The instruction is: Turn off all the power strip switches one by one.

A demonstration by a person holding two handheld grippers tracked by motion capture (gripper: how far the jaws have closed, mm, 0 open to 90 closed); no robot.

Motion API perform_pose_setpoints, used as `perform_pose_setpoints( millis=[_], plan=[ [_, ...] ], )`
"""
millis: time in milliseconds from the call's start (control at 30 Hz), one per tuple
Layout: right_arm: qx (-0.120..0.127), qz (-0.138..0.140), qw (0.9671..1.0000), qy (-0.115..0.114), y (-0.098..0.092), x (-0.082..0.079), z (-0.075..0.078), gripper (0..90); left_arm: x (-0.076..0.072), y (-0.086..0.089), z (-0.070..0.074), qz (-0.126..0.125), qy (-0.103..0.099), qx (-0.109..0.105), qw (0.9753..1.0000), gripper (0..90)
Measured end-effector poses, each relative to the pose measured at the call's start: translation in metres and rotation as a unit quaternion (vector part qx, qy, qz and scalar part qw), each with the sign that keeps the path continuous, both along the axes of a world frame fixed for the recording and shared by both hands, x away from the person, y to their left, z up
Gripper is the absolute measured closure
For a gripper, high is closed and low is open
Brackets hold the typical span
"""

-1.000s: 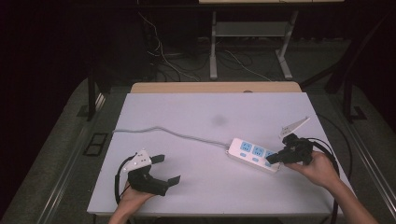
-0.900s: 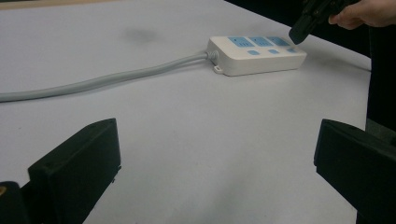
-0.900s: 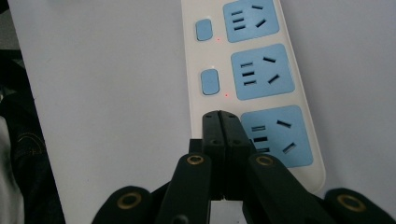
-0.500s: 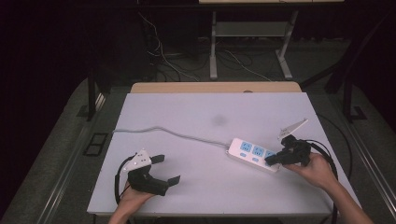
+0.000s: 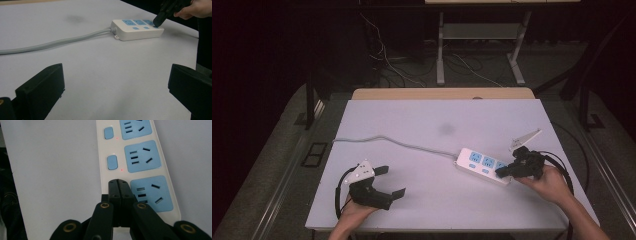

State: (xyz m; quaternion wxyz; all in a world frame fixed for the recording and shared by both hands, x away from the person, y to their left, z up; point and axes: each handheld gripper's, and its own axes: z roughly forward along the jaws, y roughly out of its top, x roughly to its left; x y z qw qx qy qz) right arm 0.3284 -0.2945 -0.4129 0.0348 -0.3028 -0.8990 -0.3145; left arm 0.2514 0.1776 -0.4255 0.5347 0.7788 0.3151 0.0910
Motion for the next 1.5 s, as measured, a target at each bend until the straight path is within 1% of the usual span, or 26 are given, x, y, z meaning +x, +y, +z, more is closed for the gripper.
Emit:
perform_pose_setpoints(
  millis=[133,167,267,333,433,500,633,733,1000,1233,1500],
  plan=[
    [0.009,-0.005,0.9999,0.001,-0.0019,-0.0008,-0.0014,90.0,0.0,0.0,0.0,0.0,0.0,0.0,1.0,0.0],
    [0.013,-0.005,0.9999,-0.001,-0.0028,-0.0008,-0.0021,90.0,0.0002,0.0,0.0,0.0,0.0,0.0,1.0,0.0],
    [0.03,-0.014,0.9994,0.007,-0.0065,-0.0009,-0.0046,90.0,0.0004,0.0003,0.0003,0.0,0.0,0.0,1.0,0.0],
    [0.036,-0.015,0.9992,0.008,-0.008,-0.0011,-0.0058,90.0,0.0006,0.0021,0.0005,0.003,-0.002,-0.002,1.0,0.0],
    [0.029,-0.014,0.9995,0.0,-0.0064,-0.0029,-0.005,90.0,0.0005,0.0037,0.0008,0.006,-0.002,-0.004,1.0,0.0],
    [0.027,-0.014,0.9995,-0.001,-0.0059,-0.0032,-0.0048,90.0,0.0006,0.004,0.001,0.007,-0.002,-0.004,1.0,0.0],
    [0.03,-0.012,0.9994,0.009,-0.0059,-0.0011,-0.0058,90.0,-0.0001,0.0044,0.0013,0.007,-0.003,-0.004,1.0,0.0],
    [0.031,-0.013,0.9994,0.01,-0.0063,-0.0008,-0.006,90.0,0.0,0.0049,0.0012,0.006,-0.003,-0.003,1.0,0.0],
    [0.03,-0.012,0.9995,0.004,-0.006,-0.0015,-0.0059,90.0,0.0,0.0052,0.0011,0.006,-0.003,-0.002,1.0,0.0],
    [0.035,-0.016,0.9991,0.018,-0.007,0.0006,-0.0061,90.0,0.0002,0.0054,0.0009,0.007,-0.003,-0.002,1.0,0.0],
    [0.033,-0.015,0.9992,0.016,-0.0062,0.0004,-0.0056,90.0,0.0003,0.0056,0.0008,0.006,-0.002,-0.002,1.0,0.0]
  ],
)
